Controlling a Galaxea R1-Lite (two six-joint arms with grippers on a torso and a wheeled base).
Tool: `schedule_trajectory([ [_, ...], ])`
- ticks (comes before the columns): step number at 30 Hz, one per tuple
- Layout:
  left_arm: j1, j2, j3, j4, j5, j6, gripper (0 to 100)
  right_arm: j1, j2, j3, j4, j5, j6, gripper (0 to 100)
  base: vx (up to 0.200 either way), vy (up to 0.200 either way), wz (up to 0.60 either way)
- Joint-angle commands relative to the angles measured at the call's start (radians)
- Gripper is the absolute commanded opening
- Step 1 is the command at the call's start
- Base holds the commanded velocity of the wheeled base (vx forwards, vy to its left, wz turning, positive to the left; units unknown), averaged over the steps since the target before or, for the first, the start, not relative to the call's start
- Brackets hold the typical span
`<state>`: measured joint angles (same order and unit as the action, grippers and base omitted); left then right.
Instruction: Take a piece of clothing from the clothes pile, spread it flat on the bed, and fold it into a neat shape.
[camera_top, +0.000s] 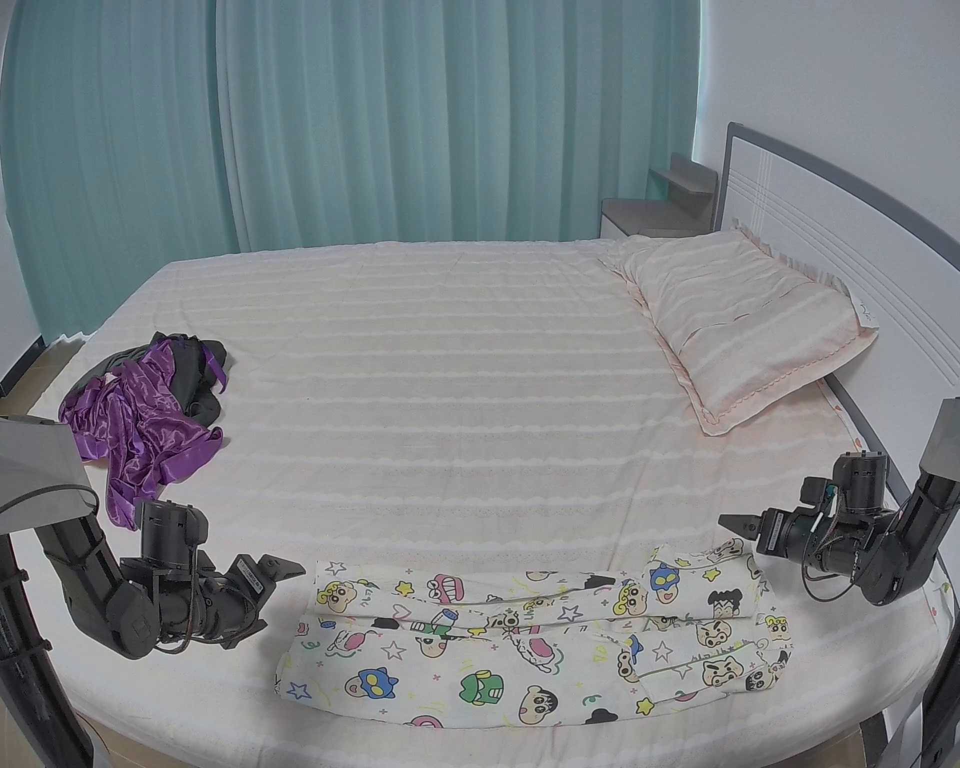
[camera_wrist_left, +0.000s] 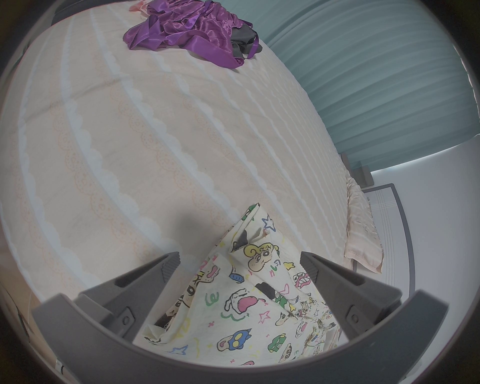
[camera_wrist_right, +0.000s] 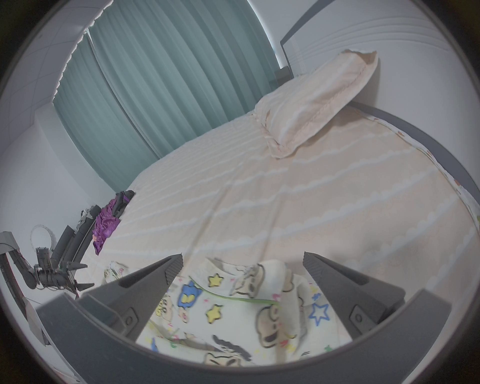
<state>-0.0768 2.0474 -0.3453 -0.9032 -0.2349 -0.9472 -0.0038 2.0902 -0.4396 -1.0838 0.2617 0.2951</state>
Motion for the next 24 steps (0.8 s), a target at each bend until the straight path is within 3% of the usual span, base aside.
schedule_trajectory([
  [1, 0.000, 0.002, 0.000, 0.000, 0.000, -0.001, 100, 0.091, -0.068, 0.005, -0.001, -0.044, 0.076, 100, 0.000, 0.000, 0.00],
  [9, 0.000, 0.002, 0.000, 0.000, 0.000, -0.001, 100, 0.216, 0.021, -0.002, -0.007, -0.101, 0.182, 100, 0.000, 0.000, 0.00],
  [17, 0.000, 0.002, 0.000, 0.000, -0.003, -0.001, 100, 0.334, 0.117, 0.001, -0.008, -0.243, 0.348, 100, 0.000, 0.000, 0.00],
  [24, 0.000, 0.002, 0.002, 0.000, -0.003, -0.001, 100, 0.337, 0.185, 0.005, -0.008, -0.252, 0.375, 100, 0.000, 0.000, 0.00],
])
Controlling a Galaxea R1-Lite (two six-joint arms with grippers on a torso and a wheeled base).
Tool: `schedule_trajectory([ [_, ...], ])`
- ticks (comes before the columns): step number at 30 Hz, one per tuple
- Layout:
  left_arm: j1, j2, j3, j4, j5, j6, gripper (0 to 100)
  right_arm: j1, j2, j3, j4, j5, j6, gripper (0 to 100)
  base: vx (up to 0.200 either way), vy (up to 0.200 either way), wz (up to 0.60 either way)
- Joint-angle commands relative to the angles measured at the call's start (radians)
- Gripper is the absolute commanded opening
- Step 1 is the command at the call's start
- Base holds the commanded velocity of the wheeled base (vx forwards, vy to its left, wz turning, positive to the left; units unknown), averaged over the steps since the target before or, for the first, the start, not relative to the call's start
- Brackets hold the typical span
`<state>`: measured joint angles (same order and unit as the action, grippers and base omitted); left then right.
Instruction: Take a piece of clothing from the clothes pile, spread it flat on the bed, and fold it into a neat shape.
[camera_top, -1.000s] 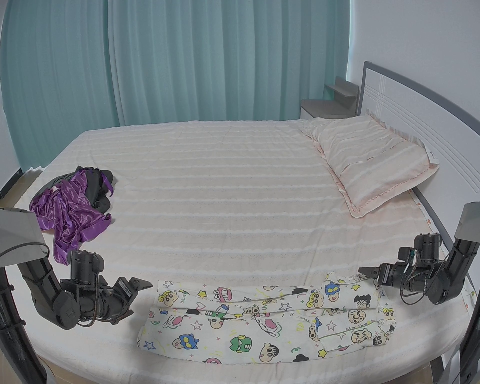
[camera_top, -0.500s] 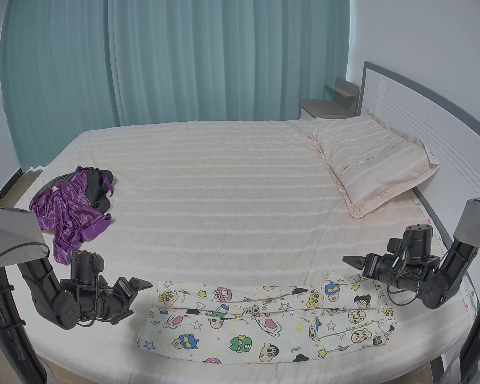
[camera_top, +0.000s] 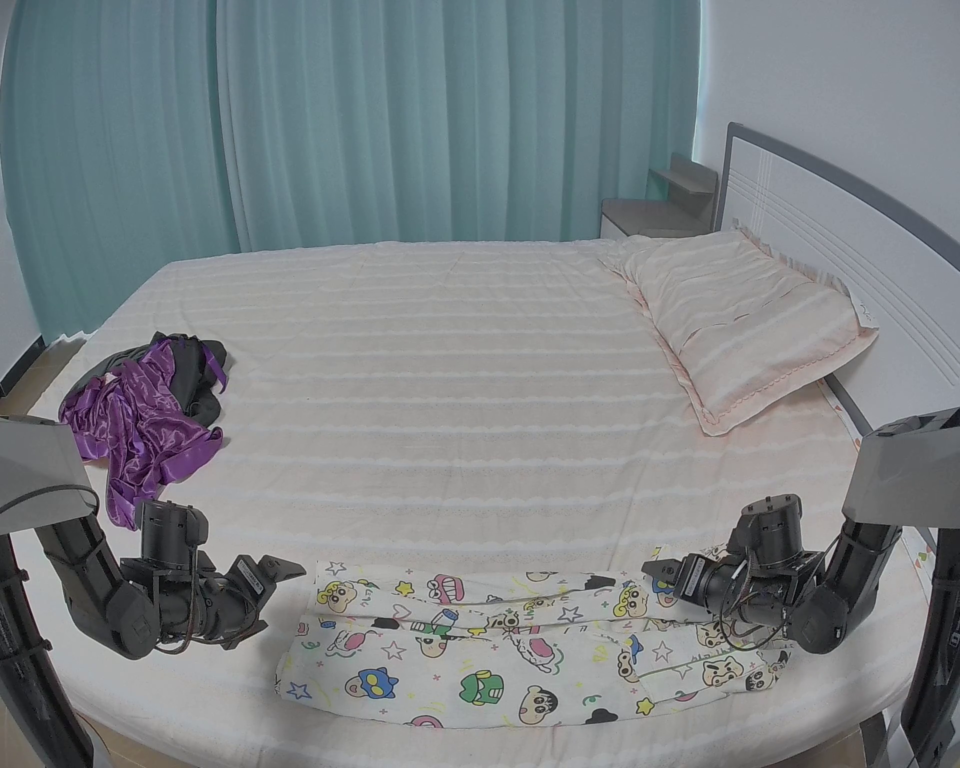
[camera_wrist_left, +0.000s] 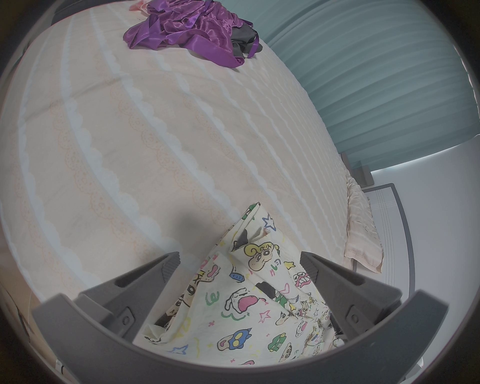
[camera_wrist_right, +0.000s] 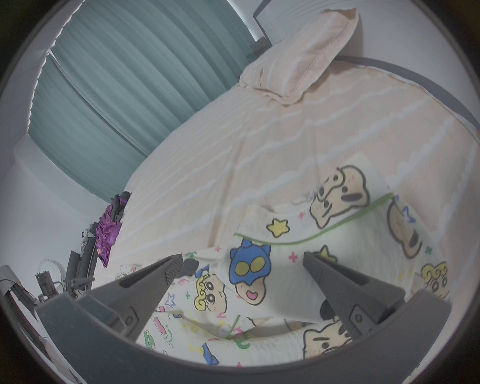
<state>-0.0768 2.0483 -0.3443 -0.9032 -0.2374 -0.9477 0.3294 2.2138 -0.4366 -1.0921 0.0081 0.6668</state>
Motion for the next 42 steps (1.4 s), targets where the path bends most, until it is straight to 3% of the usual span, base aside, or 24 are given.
schedule_trajectory([
  [1, 0.000, 0.001, 0.001, 0.000, 0.000, 0.000, 100, 0.002, 0.066, 0.002, 0.000, 0.001, 0.004, 100, 0.000, 0.000, 0.00],
  [8, 0.000, 0.001, 0.002, 0.000, -0.002, 0.001, 100, 0.005, 0.041, 0.019, 0.000, -0.002, 0.011, 100, 0.000, 0.000, 0.00],
  [16, -0.012, -0.008, 0.008, 0.000, 0.000, -0.002, 100, 0.004, -0.158, 0.065, 0.006, -0.048, 0.046, 100, 0.000, 0.000, 0.00],
  [20, -0.049, -0.008, 0.041, -0.028, 0.009, -0.002, 100, 0.008, -0.266, 0.147, 0.001, -0.086, 0.151, 100, 0.000, 0.000, 0.00],
  [24, -0.069, -0.008, 0.080, -0.086, 0.010, -0.006, 100, 0.007, -0.290, 0.196, 0.000, -0.082, 0.238, 100, 0.000, 0.000, 0.00],
  [32, -0.077, -0.008, 0.094, -0.100, 0.012, -0.003, 100, 0.010, -0.302, 0.239, 0.000, -0.073, 0.243, 100, -0.150, 0.000, 0.00],
  [42, -0.083, -0.010, 0.090, -0.102, 0.012, -0.010, 100, 0.007, -0.304, 0.251, -0.002, -0.073, 0.244, 100, 0.000, 0.000, 0.00],
])
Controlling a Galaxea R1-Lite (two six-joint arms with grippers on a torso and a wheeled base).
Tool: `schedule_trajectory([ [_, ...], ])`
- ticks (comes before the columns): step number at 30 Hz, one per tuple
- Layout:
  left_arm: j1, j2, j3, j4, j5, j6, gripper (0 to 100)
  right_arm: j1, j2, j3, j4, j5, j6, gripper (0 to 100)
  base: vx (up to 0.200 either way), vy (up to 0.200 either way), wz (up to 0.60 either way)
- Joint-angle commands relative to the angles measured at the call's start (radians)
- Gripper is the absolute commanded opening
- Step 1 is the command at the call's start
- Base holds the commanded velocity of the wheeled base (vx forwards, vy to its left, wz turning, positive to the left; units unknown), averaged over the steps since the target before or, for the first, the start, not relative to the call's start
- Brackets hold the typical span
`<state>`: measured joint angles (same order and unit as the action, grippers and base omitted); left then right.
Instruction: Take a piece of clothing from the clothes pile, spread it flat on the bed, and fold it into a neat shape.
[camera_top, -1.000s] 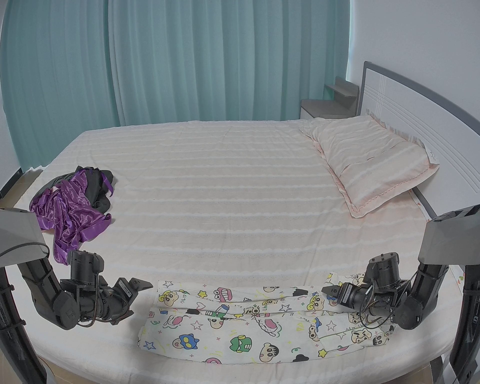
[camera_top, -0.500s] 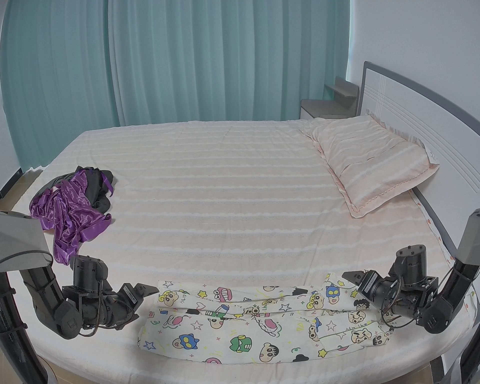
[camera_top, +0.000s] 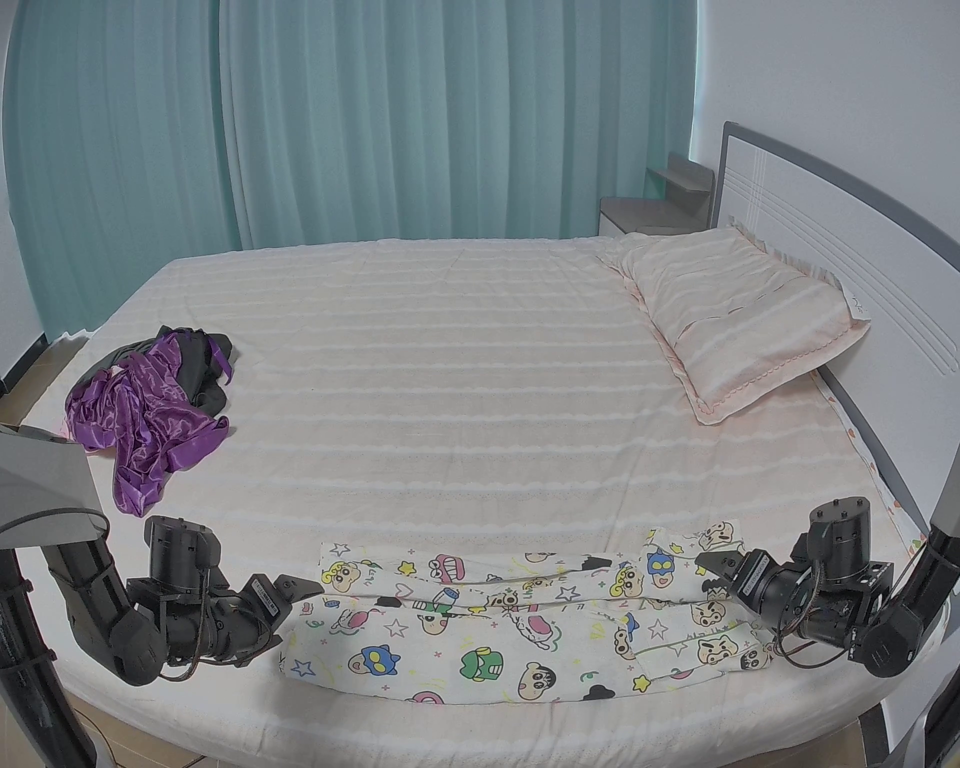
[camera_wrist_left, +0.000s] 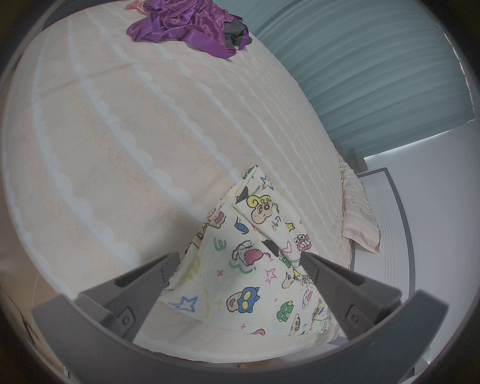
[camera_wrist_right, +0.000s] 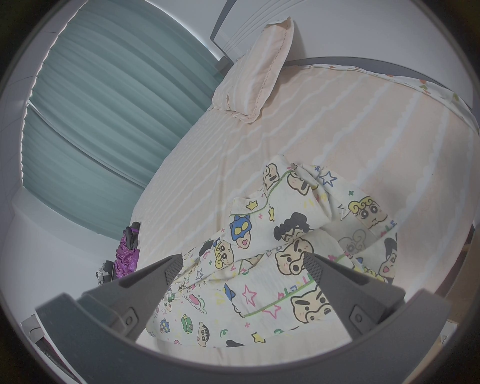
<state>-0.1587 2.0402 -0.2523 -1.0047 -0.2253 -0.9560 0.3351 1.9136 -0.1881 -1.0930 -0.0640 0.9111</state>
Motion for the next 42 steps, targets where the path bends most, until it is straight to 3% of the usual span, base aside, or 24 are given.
schedule_trajectory([
  [1, -0.001, -0.003, -0.002, 0.000, 0.000, -0.003, 100, 0.001, -0.002, 0.002, -0.001, 0.000, 0.000, 100, 0.000, 0.000, 0.00],
  [10, 0.001, -0.003, -0.012, -0.002, 0.020, -0.020, 100, -0.002, -0.010, 0.001, -0.001, 0.009, 0.002, 100, 0.000, 0.000, 0.00],
  [29, 0.019, 0.002, -0.022, -0.003, 0.020, -0.014, 100, -0.004, 0.024, 0.033, -0.087, 0.023, -0.006, 100, 0.000, 0.200, 0.00],
  [32, 0.010, -0.005, -0.024, -0.009, 0.020, -0.012, 100, -0.004, 0.024, 0.033, -0.087, 0.023, -0.008, 100, 0.000, 0.000, 0.00],
  [38, -0.108, 0.002, -0.050, -0.100, 0.020, 0.011, 100, -0.002, 0.027, 0.033, -0.087, 0.024, -0.008, 100, 0.000, 0.000, 0.00],
  [42, -0.145, 0.017, -0.171, -0.060, 0.017, 0.132, 100, 0.002, 0.027, 0.035, -0.087, 0.024, -0.006, 100, 0.000, 0.000, 0.00],
])
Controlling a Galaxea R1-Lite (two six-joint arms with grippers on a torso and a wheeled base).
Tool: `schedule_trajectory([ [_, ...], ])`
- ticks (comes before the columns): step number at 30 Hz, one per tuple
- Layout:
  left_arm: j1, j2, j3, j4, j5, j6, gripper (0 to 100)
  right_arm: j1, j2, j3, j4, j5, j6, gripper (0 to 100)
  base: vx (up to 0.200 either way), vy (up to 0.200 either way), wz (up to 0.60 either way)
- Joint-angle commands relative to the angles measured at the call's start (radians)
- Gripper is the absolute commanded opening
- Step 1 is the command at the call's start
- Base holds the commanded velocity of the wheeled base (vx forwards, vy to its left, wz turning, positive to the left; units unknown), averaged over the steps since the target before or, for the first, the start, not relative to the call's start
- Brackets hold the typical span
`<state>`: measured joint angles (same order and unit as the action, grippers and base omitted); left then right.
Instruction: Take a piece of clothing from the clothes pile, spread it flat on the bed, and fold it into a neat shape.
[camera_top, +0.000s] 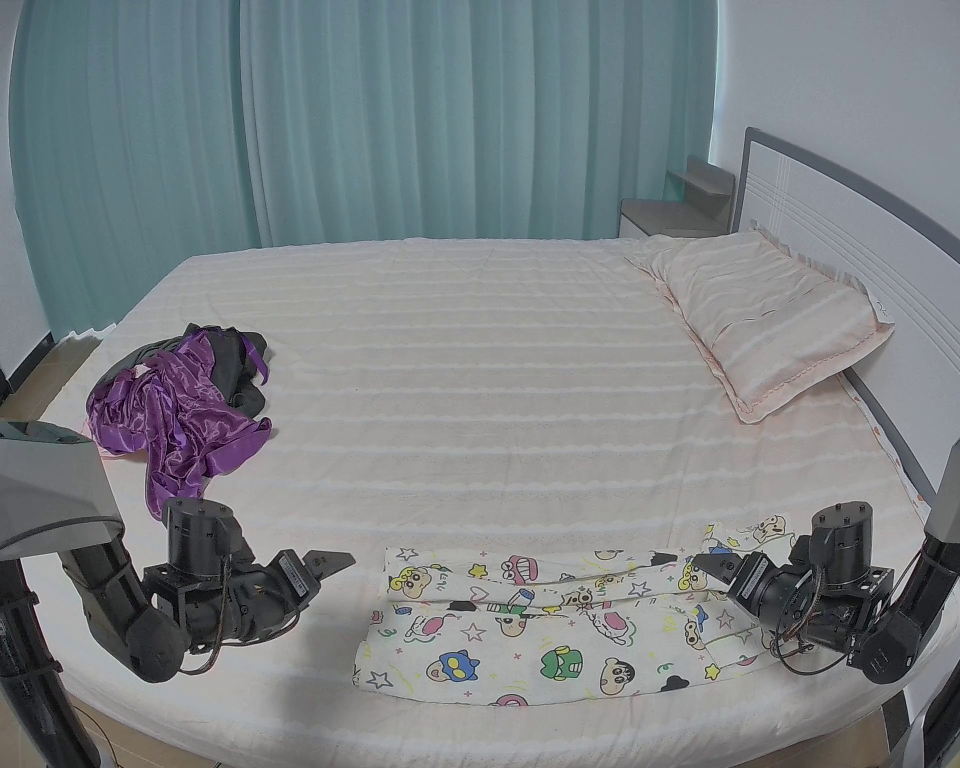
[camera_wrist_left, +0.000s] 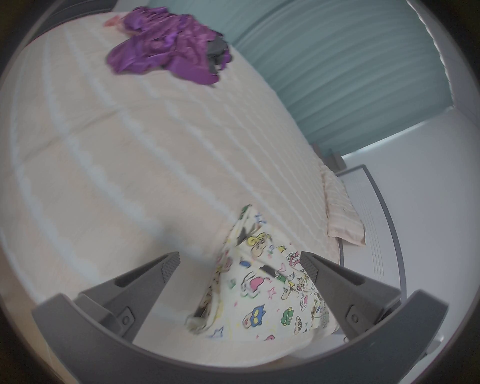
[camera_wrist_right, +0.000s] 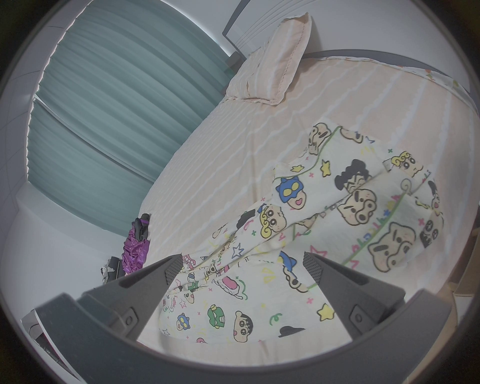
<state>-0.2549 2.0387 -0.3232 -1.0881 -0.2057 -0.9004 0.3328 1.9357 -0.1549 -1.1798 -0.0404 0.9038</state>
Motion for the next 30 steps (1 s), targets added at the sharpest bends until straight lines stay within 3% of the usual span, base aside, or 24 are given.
schedule_trajectory([
  [1, -0.066, 0.044, -0.171, 0.085, -0.001, 0.132, 100, 0.005, 0.005, 0.003, 0.000, 0.001, 0.000, 100, 0.000, 0.000, 0.00],
  [3, -0.072, 0.055, -0.214, 0.126, 0.000, 0.156, 100, 0.003, 0.005, 0.003, 0.000, 0.001, 0.001, 100, 0.000, 0.000, 0.00],
  [4, -0.084, 0.077, -0.358, 0.275, 0.000, 0.179, 100, 0.005, 0.006, 0.003, 0.000, 0.001, 0.001, 100, 0.000, 0.000, 0.00],
  [7, -0.106, 0.101, -0.557, 0.524, -0.012, 0.186, 100, 0.003, 0.008, 0.003, 0.000, 0.002, 0.001, 100, 0.000, 0.000, 0.00],
  [9, -0.109, 0.107, -0.588, 0.565, -0.015, 0.192, 100, 0.003, 0.008, 0.003, 0.000, 0.002, 0.000, 100, 0.000, 0.000, 0.00],
  [11, -0.119, 0.178, -0.702, 0.675, -0.041, 0.264, 100, 0.003, 0.011, 0.005, 0.000, 0.002, 0.000, 100, 0.000, 0.000, 0.00],
  [17, -0.129, 0.252, -0.712, 0.648, -0.043, 0.336, 100, 0.005, 0.028, 0.003, 0.000, 0.002, 0.000, 100, 0.000, 0.000, 0.00],
  [30, -0.135, 0.284, -0.702, 0.614, -0.044, 0.370, 100, 0.005, 0.042, 0.001, -0.001, 0.002, 0.000, 100, 0.000, 0.000, 0.00],
])
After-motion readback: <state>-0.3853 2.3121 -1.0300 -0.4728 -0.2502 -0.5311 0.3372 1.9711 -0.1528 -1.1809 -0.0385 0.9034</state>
